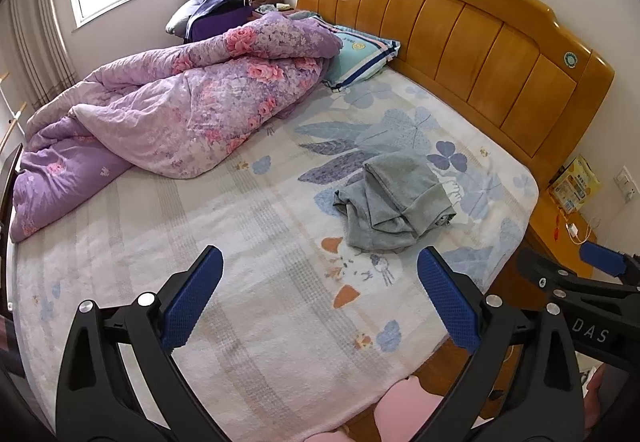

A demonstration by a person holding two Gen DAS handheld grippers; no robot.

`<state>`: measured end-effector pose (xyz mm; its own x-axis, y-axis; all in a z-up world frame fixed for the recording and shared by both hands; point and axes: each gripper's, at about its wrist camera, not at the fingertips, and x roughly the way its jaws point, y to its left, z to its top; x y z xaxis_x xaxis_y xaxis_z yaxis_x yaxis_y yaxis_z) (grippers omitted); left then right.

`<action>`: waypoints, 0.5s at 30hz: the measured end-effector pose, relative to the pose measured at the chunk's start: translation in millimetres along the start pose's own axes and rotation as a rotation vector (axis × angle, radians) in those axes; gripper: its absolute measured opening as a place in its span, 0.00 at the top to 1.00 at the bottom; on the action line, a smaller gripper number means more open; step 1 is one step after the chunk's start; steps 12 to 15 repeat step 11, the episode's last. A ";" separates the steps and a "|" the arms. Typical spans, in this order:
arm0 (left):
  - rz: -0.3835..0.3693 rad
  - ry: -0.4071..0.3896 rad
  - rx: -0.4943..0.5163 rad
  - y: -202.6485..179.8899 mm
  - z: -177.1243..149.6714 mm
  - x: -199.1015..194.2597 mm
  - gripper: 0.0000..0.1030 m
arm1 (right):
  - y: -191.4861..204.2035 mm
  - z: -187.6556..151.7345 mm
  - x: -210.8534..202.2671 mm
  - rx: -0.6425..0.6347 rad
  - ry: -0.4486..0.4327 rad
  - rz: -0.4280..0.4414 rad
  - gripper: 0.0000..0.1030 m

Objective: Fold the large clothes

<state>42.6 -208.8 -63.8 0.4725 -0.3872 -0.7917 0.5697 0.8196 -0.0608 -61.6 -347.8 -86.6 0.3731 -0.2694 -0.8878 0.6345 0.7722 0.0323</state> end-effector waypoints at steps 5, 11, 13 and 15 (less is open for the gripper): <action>0.003 0.027 -0.006 2.4 -2.9 2.2 0.05 | 1.7 -0.7 -0.1 0.002 0.006 0.000 0.08; -0.003 0.042 0.001 3.2 -5.5 3.1 0.05 | 2.5 -2.1 -0.8 0.002 0.007 0.007 0.08; -0.003 0.042 0.001 3.2 -5.5 3.1 0.05 | 2.5 -2.1 -0.8 0.002 0.007 0.007 0.08; -0.003 0.042 0.001 3.2 -5.5 3.1 0.05 | 2.5 -2.1 -0.8 0.002 0.007 0.007 0.08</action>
